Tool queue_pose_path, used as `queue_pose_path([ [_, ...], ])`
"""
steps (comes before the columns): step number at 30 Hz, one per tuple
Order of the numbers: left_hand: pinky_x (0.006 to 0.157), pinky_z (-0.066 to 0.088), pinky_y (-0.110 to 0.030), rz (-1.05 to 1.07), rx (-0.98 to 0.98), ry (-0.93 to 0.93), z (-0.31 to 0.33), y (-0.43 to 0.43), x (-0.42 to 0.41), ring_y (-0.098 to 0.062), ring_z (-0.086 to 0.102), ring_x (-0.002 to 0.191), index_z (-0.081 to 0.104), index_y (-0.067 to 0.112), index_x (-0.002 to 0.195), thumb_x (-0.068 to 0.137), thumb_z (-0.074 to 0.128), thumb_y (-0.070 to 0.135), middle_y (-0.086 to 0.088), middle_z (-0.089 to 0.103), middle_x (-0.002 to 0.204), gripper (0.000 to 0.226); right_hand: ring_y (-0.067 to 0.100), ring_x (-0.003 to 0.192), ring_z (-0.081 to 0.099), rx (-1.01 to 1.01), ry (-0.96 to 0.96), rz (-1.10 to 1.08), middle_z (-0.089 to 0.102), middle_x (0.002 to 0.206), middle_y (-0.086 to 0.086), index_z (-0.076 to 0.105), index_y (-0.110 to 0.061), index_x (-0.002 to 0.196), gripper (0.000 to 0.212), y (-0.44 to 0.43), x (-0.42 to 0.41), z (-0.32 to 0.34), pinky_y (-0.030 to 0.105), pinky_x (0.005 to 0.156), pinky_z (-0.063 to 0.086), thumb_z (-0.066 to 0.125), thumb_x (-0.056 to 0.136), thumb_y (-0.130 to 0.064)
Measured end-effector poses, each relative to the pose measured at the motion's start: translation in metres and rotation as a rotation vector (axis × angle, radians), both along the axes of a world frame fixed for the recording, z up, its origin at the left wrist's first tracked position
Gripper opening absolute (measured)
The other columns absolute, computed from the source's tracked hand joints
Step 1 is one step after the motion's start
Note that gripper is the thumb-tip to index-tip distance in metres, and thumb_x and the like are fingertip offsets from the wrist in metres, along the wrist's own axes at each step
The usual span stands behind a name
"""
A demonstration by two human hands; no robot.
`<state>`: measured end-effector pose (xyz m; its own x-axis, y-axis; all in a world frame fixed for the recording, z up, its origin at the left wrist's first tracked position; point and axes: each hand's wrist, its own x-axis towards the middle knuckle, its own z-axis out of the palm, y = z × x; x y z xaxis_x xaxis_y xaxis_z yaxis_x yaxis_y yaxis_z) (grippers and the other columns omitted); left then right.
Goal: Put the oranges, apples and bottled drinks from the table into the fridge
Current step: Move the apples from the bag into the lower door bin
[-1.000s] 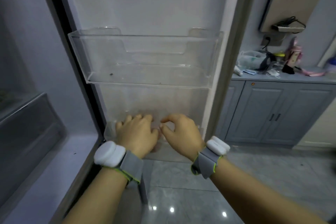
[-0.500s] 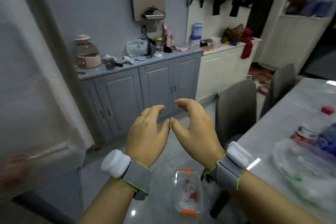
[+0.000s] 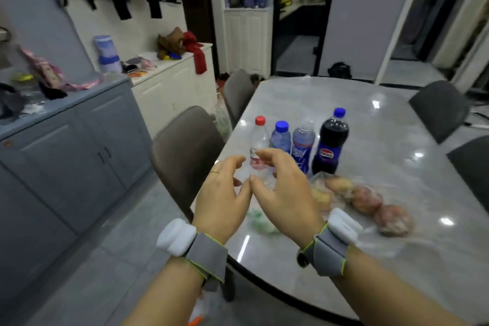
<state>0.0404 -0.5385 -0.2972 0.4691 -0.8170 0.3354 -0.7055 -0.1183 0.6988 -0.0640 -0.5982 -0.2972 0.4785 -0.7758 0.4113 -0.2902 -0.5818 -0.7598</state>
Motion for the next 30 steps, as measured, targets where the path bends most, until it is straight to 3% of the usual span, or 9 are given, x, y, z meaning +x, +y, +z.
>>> queue_pose_path([
  [4,0.086,0.051,-0.034,-0.161,0.01,0.095,-0.024,-0.063,-0.048,-0.011,0.061,0.09,0.049,0.024,0.125,0.087,0.058,0.022,0.003,0.053,0.122,0.04,0.009,0.107,0.05,0.048,0.016,-0.139,0.052,0.114,-0.007,0.052,-0.02,0.12,0.042,-0.049,-0.055,-0.017,0.026,0.094,0.041,0.061,0.08,-0.012],
  [9,0.095,0.045,-0.029,-0.298,0.087,0.119,-0.066,-0.138,-0.101,-0.015,0.053,0.11,0.044,0.02,0.13,0.085,0.061,0.018,-0.001,0.049,0.128,0.048,0.011,0.105,0.051,0.094,0.091,-0.281,0.053,0.115,-0.002,0.054,-0.016,0.12,0.043,-0.111,-0.119,-0.056,0.021,0.091,0.039,0.062,0.078,-0.009],
  [11,0.096,0.037,-0.02,-0.328,0.139,0.095,-0.083,-0.16,-0.112,-0.018,0.048,0.117,0.044,0.018,0.131,0.084,0.061,0.016,-0.004,0.048,0.13,0.049,0.013,0.104,0.05,0.1,0.16,-0.329,0.053,0.112,-0.002,0.055,-0.017,0.117,0.041,-0.13,-0.138,-0.075,0.022,0.089,0.039,0.063,0.077,-0.012],
  [14,0.088,0.022,-0.004,-0.34,0.214,0.051,-0.109,-0.186,-0.122,-0.021,0.046,0.118,0.043,0.015,0.131,0.084,0.059,0.013,-0.008,0.045,0.131,0.05,0.02,0.105,0.047,0.127,0.285,-0.387,0.052,0.11,0.0,0.055,-0.021,0.111,0.037,-0.153,-0.16,-0.107,0.032,0.09,0.04,0.064,0.075,-0.018],
  [16,0.095,0.026,-0.011,-0.346,0.268,0.031,-0.122,-0.197,-0.122,-0.025,0.042,0.123,0.039,0.015,0.134,0.083,0.059,0.013,-0.01,0.04,0.136,0.055,0.025,0.108,0.046,0.157,0.365,-0.412,0.051,0.113,0.003,0.054,-0.02,0.113,0.04,-0.159,-0.17,-0.122,0.035,0.09,0.039,0.064,0.074,-0.021],
  [18,0.107,0.029,-0.027,-0.345,0.355,-0.001,-0.138,-0.212,-0.124,-0.028,0.035,0.131,0.033,0.015,0.138,0.082,0.06,0.017,-0.01,0.031,0.144,0.063,0.03,0.109,0.047,0.201,0.439,-0.462,0.051,0.115,0.007,0.053,-0.018,0.116,0.047,-0.167,-0.179,-0.142,0.038,0.09,0.038,0.061,0.071,-0.029],
  [22,0.117,0.018,-0.038,-0.337,0.535,-0.19,-0.167,-0.237,-0.121,-0.029,0.012,0.143,0.017,0.016,0.145,0.084,0.059,0.03,-0.008,0.012,0.156,0.076,0.038,0.121,0.04,0.26,0.568,-0.528,0.046,0.129,0.014,0.047,-0.015,0.128,0.069,-0.179,-0.196,-0.178,0.045,0.103,0.032,0.048,0.066,-0.046],
  [26,0.117,0.018,-0.041,-0.32,0.631,-0.327,-0.188,-0.251,-0.114,-0.03,0.008,0.144,0.012,0.018,0.146,0.086,0.055,0.035,-0.006,0.004,0.158,0.076,0.04,0.132,0.029,0.264,0.677,-0.548,0.035,0.143,0.018,0.041,-0.013,0.135,0.072,-0.182,-0.206,-0.195,0.048,0.109,0.025,0.069,0.07,-0.027],
  [30,0.106,0.03,-0.039,-0.339,0.632,-0.441,-0.199,-0.246,-0.111,-0.033,0.025,0.135,0.028,0.016,0.14,0.087,0.05,0.022,-0.012,0.024,0.151,0.058,0.04,0.134,0.028,0.2,0.802,-0.627,0.032,0.148,0.017,0.04,-0.015,0.137,0.066,-0.183,-0.209,-0.205,0.052,0.104,0.027,0.064,0.075,-0.015],
])
